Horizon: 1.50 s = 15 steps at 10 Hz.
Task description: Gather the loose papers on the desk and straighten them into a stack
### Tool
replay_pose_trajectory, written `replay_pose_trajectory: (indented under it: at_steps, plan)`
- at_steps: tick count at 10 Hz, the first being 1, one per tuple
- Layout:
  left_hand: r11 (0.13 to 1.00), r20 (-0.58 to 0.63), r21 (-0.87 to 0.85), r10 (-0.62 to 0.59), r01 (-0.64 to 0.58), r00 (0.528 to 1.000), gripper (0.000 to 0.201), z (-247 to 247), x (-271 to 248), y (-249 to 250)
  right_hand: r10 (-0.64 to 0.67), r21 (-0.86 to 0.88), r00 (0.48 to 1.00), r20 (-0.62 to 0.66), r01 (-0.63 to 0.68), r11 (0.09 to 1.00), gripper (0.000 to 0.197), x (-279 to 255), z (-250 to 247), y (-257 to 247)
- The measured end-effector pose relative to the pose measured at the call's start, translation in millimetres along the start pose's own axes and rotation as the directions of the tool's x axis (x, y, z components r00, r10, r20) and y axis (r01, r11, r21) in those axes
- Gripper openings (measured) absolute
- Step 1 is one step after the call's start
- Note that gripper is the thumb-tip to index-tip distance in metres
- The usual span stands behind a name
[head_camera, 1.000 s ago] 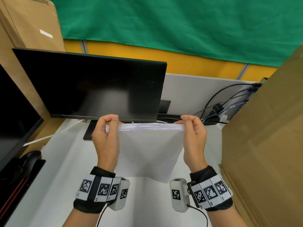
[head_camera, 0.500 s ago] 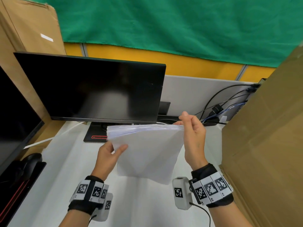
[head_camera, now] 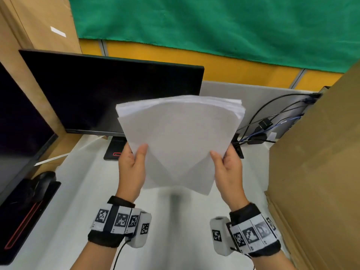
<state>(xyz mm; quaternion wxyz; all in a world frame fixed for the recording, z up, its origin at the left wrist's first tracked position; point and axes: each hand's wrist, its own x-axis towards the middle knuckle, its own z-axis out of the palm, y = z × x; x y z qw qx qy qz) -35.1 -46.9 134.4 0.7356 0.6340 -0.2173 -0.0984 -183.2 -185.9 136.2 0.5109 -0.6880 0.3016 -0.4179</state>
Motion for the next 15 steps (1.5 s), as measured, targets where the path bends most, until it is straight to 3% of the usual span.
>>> replay_pose_trajectory:
  at_steps: [1,2,3,4,5,6,7,8,9,10,11,12,13,14,15]
  plan:
    - [0.993,0.015,-0.038,0.112,-0.112,0.994,0.032,-1.6,-1.5,14.7,-0.09,0.064,0.996,-0.018,0.091,0.994,0.031,-1.1,-6.6,-16.6]
    - [0.998,0.055,0.008,0.068,-0.068,0.996,0.033,-5.4,-10.7,-10.0,-0.005,0.066,1.0,-0.006,0.006,0.998,0.031,-11.8,-3.9,13.5]
    - [0.991,0.102,0.097,-0.105,0.096,0.989,0.033,-12.0,-23.1,-60.1,0.166,-0.006,0.983,0.072,-0.166,0.986,0.034,-34.3,1.5,60.3]
    - [0.975,0.105,0.151,-0.181,0.164,0.978,0.033,-14.4,-29.7,-90.7,0.256,-0.057,0.962,0.098,-0.252,0.966,0.036,-46.1,3.5,83.9]
    - [0.968,0.08,0.174,-0.197,0.181,0.977,0.031,-11.7,-27.5,-98.1,0.261,-0.105,0.964,0.041,-0.256,0.961,0.023,-44.7,3.7,94.1]
    - [0.961,0.034,0.238,-0.15,0.138,0.988,0.021,-11.4,-20.9,-84.8,0.215,-0.15,0.977,0.007,-0.211,0.966,0.01,-34.0,3.8,98.5]
    - [0.925,-0.01,0.377,-0.053,0.053,0.999,0.019,-31.7,-4.3,-62.5,0.226,-0.148,0.97,0.091,-0.211,0.966,0.018,-19.9,13.0,94.3]
    - [0.788,0.03,0.605,-0.165,0.113,0.986,0.016,-78.6,16.5,-61.5,0.359,-0.172,0.903,0.235,-0.325,0.93,0.018,-16.1,43.2,98.4]
    - [0.601,-0.003,0.744,-0.433,0.291,0.902,0.03,-132.5,28.7,-85.0,0.522,-0.262,0.765,0.376,-0.453,0.852,0.016,-31.2,94.7,115.6]
    - [0.442,-0.086,0.802,-0.58,0.401,0.81,0.047,-176.6,29.7,-114.8,0.614,-0.347,0.658,0.435,-0.507,0.789,0.012,-54.1,146.8,135.1]
    - [0.343,-0.185,0.824,-0.589,0.451,0.787,0.046,-203.7,33.3,-131.6,0.691,-0.358,0.557,0.46,-0.596,0.719,0.02,-72.1,184.6,145.8]
    - [0.287,-0.228,0.851,-0.553,0.44,0.802,0.039,-213.3,40.2,-136.6,0.745,-0.398,0.5,0.441,-0.635,0.662,0.015,-79.5,206.1,144.3]
    - [0.23,-0.22,0.88,-0.577,0.415,0.787,0.04,-212.5,43.6,-138.7,0.789,-0.471,0.445,0.424,-0.636,0.611,0.017,-80.0,214.5,141.7]
    - [0.198,-0.225,0.89,-0.595,0.412,0.771,0.046,-213.0,46.7,-144.0,0.809,-0.504,0.399,0.432,-0.637,0.583,0.028,-78.7,218.6,141.1]
    - [0.108,-0.273,0.916,-0.538,0.387,0.797,0.058,-219.7,46.9,-146.8,0.813,-0.607,0.381,0.44,-0.541,0.582,0.038,-67.0,206.7,134.3]
